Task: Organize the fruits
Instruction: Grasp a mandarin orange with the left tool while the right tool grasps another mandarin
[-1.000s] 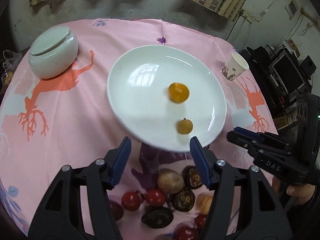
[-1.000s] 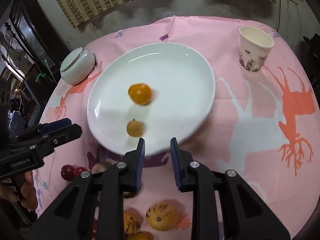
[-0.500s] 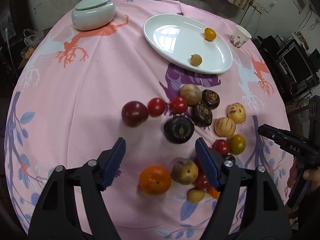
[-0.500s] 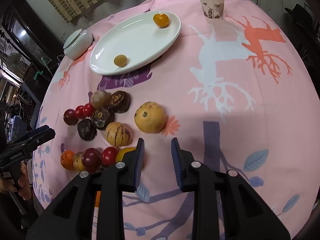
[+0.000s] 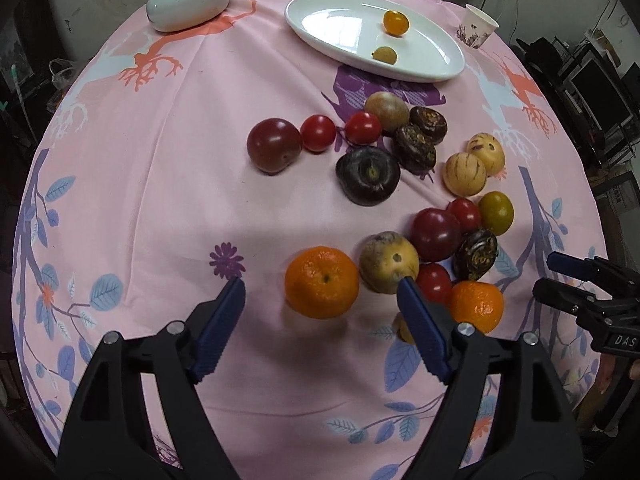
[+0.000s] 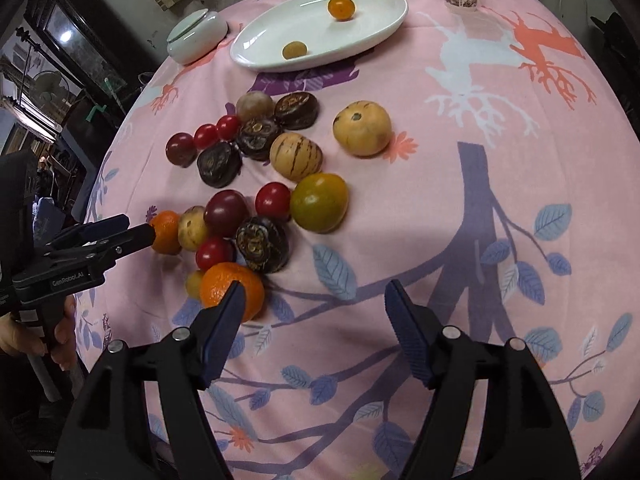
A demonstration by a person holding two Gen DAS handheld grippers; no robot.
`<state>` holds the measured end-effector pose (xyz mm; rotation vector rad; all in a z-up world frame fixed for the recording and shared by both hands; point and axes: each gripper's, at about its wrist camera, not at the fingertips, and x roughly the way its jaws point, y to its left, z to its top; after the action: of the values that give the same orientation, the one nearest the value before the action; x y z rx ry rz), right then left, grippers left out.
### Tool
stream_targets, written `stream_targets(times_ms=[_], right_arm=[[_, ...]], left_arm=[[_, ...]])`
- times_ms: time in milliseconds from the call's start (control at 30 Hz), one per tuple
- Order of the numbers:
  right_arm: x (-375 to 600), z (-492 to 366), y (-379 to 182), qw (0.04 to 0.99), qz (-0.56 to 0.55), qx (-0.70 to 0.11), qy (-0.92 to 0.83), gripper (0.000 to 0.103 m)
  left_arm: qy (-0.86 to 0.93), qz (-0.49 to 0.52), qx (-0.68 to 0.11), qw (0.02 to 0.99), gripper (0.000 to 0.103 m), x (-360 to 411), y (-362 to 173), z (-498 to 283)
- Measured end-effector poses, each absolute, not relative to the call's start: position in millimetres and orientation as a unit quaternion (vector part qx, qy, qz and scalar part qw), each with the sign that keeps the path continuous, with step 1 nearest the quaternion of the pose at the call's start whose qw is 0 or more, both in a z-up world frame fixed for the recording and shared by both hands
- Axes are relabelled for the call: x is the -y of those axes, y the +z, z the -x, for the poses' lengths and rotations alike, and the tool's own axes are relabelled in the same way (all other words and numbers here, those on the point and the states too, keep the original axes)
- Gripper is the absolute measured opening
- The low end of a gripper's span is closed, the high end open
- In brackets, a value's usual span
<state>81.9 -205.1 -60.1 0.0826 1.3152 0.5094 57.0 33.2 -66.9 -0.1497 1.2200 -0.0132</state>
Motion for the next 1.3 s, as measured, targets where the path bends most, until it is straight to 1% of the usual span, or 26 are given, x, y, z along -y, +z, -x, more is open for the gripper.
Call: stream_targets(times_ms=[133,200,267,333,367,467,533,567,600,633,667,700,767,800,867,1033,1300], right_arm=[[204.5,-77.1,-58.7,0.759,-0.04,-0.606,0.234,0.073],[204.3,-76.0,-58.3,0.758,-0.04,-0.608,0.235,0.073],[203.4,-75.0,-57.8,0.757,-0.039,-0.608,0.236,0.073],[201.2,-73.9,-57.1,0.756,-0.036,-0.609,0.239,0.073],[199.6,-72.8,-56.8,0.755,-0.034,-0.609,0.241,0.073],[191.6,-69.2,-57.3,0.751,-0.024,-0.609,0.254,0.073],[184.1,-66.0,-58.7,0.747,-0.017,-0.61,0.265,0.073],[179.9,-64.8,-60.4,0.743,-0.015,-0.612,0.271,0.073],[176.3,-64.2,-62.3,0.74,-0.017,-0.614,0.276,0.073],[173.2,-63.8,-64.6,0.736,-0.021,-0.616,0.279,0.073],[167.9,-63.7,-67.8,0.73,-0.021,-0.621,0.284,0.071],[162.8,-62.8,-70.2,0.726,-0.017,-0.623,0.29,0.065],[151.9,-62.6,-74.8,0.725,0.001,-0.623,0.292,0.059],[148.1,-63.0,-77.3,0.723,0.006,-0.625,0.294,0.053],[140.9,-64.1,-81.8,0.721,0.018,-0.627,0.295,0.048],[127.6,-68.2,-91.2,0.721,0.034,-0.627,0.294,0.048],[131.0,-71.3,-86.3,0.725,0.023,-0.62,0.301,0.045]], left_arm=[[-0.007,0.075,-0.578,0.813,0.077,-35.5,-77.3,-54.5],[-0.011,0.074,-0.582,0.81,0.068,-36.3,-82.4,-54.1],[-0.014,0.07,-0.588,0.806,0.063,-36.0,-88.3,-54.5],[-0.008,0.06,-0.594,0.802,0.062,-36.7,-95.2,-56.7],[-0.008,0.062,-0.596,0.801,0.063,-38.0,-97.8,-57.8],[-0.011,0.063,-0.594,0.802,0.063,-38.5,-100.8,-62.3],[-0.011,0.053,-0.591,0.805,0.062,-37.4,-101.3,-64.2],[-0.018,0.052,-0.586,0.808,0.05,-37.0,-100.5,-64.5],[-0.025,0.054,-0.583,0.81,0.045,-37.2,-99.1,-64.2],[-0.024,0.056,-0.584,0.809,0.045,-37.5,-98.3,-64.2],[-0.024,0.058,-0.584,0.809,0.045,-38.2,-97.9,-64.1],[-0.024,0.061,-0.584,0.809,0.044,-39.6,-97.7,-63.5],[-0.024,0.068,-0.583,0.809,0.044,-41.5,-97.5,-61.9],[-0.024,0.073,-0.582,0.809,0.044,-43.2,-97.3,-61.5],[-0.025,0.076,-0.582,0.81,0.044,-44.5,-97.3,-60.8],[-0.024,0.077,-0.581,0.81,0.045,-45.2,-97.6,-59.6],[-0.023,0.085,-0.584,0.807,0.044,-46.7,-96.6,-59.6]])
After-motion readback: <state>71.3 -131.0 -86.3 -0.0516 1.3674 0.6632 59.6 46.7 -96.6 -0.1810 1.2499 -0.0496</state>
